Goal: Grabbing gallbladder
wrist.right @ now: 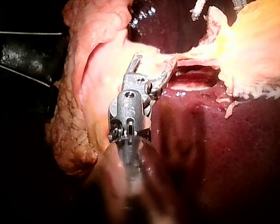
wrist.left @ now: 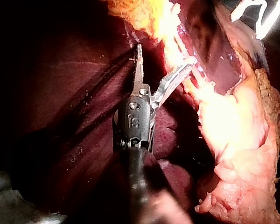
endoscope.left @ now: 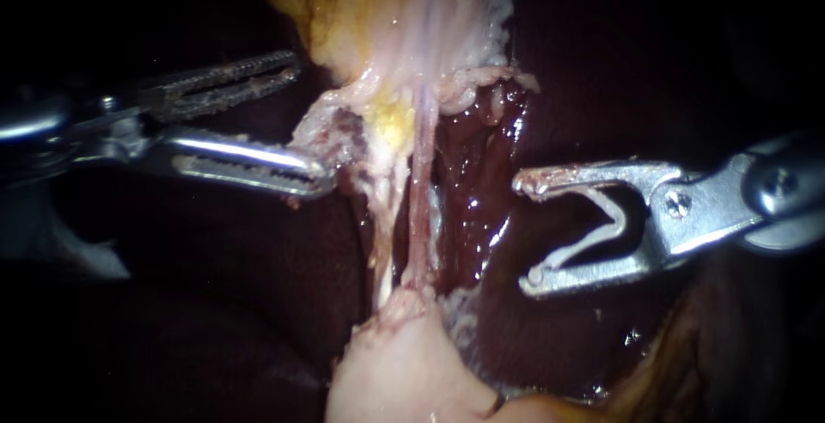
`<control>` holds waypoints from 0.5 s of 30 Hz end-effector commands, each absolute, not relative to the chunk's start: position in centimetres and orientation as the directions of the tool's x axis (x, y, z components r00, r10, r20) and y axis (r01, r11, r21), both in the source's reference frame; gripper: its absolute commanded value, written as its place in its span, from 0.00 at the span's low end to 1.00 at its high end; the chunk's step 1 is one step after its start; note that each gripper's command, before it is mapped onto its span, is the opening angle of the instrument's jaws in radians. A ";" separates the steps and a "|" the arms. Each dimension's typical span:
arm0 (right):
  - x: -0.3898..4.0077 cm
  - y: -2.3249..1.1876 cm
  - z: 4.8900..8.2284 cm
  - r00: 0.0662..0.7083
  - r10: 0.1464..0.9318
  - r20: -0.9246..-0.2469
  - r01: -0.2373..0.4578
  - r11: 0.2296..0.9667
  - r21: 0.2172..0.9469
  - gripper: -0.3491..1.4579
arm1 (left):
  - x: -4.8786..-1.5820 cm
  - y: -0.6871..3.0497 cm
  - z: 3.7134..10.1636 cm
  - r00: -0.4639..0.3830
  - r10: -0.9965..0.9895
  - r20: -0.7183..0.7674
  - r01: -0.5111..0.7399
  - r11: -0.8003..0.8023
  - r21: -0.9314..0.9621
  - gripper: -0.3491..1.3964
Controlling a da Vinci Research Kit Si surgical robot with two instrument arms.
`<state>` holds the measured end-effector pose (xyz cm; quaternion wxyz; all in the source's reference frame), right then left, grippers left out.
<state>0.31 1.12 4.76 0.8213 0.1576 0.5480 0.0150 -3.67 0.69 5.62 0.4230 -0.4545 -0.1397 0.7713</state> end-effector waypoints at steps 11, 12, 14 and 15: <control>0.32 1.12 4.76 0.399 0.197 -0.895 0.148 0.950 0.275 0.45 | -3.76 0.66 5.79 -0.234 0.781 -0.579 -0.525 -0.603 -0.601 0.41; 0.32 1.12 4.76 0.399 0.197 -0.895 0.148 0.950 0.275 0.45 | -3.76 0.66 5.79 -0.234 0.781 -0.579 -0.523 -0.603 -0.602 0.40; 0.32 1.12 4.76 0.399 0.197 -0.895 0.148 0.950 0.275 0.45 | -3.76 0.66 5.79 -0.244 0.783 -0.573 -0.525 -0.603 -0.601 0.39; 0.32 1.12 4.76 0.399 0.197 -0.895 0.148 0.950 0.275 0.45 | -3.76 0.66 5.79 -0.247 0.783 -0.571 -0.525 -0.603 -0.600 0.38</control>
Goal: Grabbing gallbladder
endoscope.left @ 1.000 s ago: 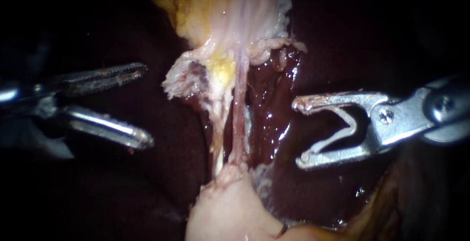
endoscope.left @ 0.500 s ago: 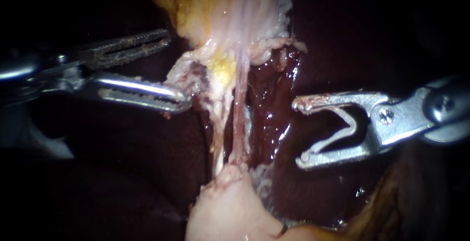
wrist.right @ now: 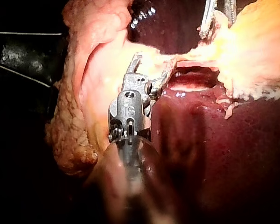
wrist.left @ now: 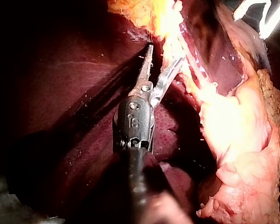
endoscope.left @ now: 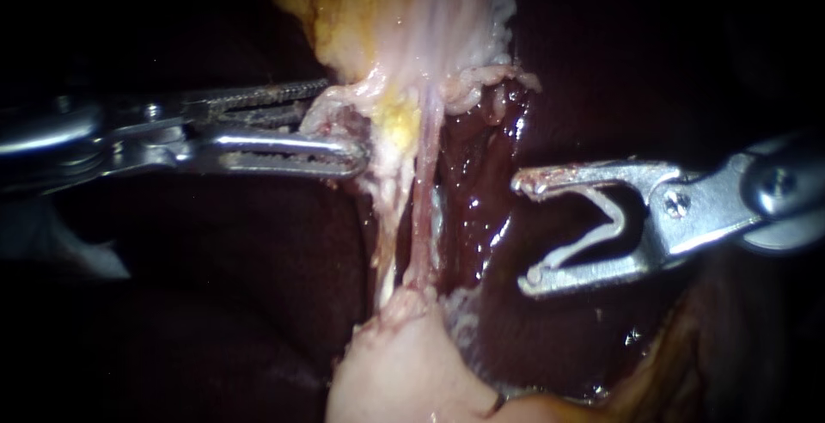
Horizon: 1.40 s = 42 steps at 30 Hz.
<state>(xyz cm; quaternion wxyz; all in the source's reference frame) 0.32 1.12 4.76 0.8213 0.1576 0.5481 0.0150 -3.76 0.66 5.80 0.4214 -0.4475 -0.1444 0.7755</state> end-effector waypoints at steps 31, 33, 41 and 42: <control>0.31 1.12 4.76 0.399 0.197 -0.896 0.148 0.950 0.275 0.45 | -3.22 1.02 4.97 -0.219 0.857 -0.466 -0.553 -0.502 -0.664 0.00; 0.31 1.12 4.77 0.399 0.197 -0.895 0.148 0.950 0.275 0.45 | -3.16 1.09 4.87 -0.207 0.860 -0.466 -0.561 -0.495 -0.664 0.00; 0.31 1.12 4.77 0.399 0.197 -0.895 0.148 0.950 0.275 0.45 | -3.02 1.21 4.62 -0.162 0.870 -0.466 -0.578 -0.467 -0.670 0.00; 0.31 1.12 4.77 0.399 0.197 -0.895 0.148 0.950 0.275 0.45 | -3.02 1.20 4.62 -0.161 0.870 -0.466 -0.580 -0.465 -0.669 0.00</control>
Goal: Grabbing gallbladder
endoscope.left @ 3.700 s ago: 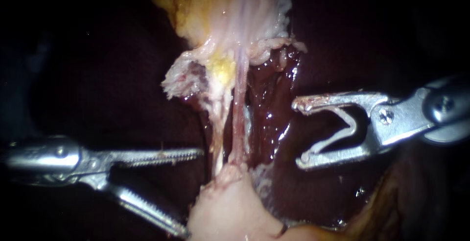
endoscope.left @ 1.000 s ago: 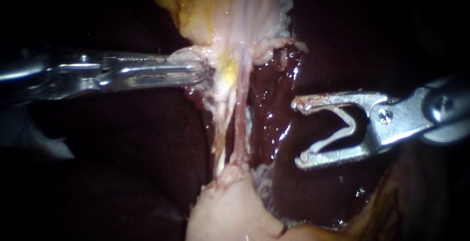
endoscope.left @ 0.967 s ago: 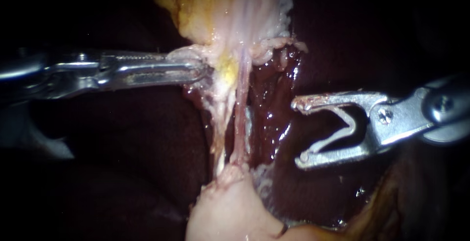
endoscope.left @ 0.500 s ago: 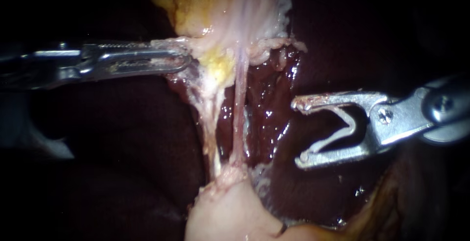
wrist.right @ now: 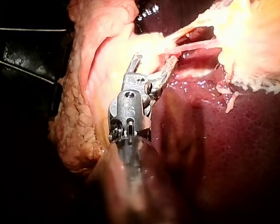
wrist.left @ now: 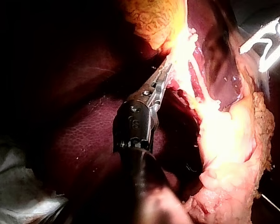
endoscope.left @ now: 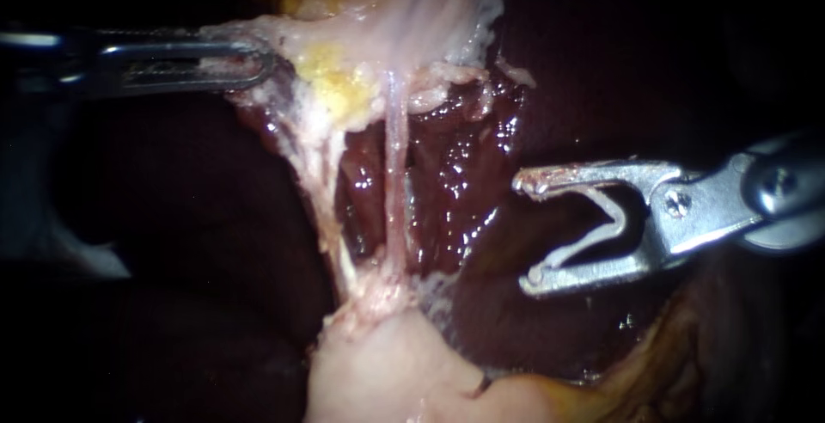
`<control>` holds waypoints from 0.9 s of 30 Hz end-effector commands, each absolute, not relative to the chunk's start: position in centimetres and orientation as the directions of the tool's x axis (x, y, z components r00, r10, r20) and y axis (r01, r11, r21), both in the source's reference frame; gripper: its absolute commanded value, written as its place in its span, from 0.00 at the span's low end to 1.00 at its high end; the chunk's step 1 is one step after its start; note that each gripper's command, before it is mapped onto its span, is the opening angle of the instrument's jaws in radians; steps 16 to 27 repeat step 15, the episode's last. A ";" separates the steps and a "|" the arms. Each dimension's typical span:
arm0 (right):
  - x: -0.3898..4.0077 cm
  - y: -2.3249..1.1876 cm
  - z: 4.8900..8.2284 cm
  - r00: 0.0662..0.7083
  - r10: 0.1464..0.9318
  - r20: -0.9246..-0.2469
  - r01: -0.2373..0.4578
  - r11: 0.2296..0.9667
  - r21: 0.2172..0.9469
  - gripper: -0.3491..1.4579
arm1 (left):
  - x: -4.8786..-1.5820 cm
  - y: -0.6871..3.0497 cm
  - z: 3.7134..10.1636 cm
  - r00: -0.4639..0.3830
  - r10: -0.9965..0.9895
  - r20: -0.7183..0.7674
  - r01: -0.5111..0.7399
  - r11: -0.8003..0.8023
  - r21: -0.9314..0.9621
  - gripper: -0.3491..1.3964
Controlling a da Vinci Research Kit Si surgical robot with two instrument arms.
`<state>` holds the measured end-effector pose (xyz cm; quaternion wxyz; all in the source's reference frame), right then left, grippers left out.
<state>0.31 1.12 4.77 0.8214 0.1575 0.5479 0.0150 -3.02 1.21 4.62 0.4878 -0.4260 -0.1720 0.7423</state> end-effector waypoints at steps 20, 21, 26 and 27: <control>0.31 1.12 4.77 0.399 0.197 -0.896 0.148 0.950 0.275 0.45 | -3.07 1.15 4.67 -0.153 0.873 -0.464 -0.592 -0.457 -0.664 0.00; 0.31 1.12 4.77 0.399 0.197 -0.896 0.148 0.950 0.275 0.45 | -3.07 1.15 4.67 -0.153 0.873 -0.464 -0.592 -0.457 -0.664 0.00; 0.31 1.12 4.77 0.399 0.197 -0.896 0.148 0.950 0.275 0.45 | -3.07 1.15 4.67 -0.153 0.873 -0.464 -0.592 -0.457 -0.664 0.00; 0.31 1.12 4.77 0.399 0.197 -0.896 0.148 0.950 0.275 0.45 | -3.07 1.15 4.67 -0.153 0.873 -0.464 -0.592 -0.457 -0.664 0.00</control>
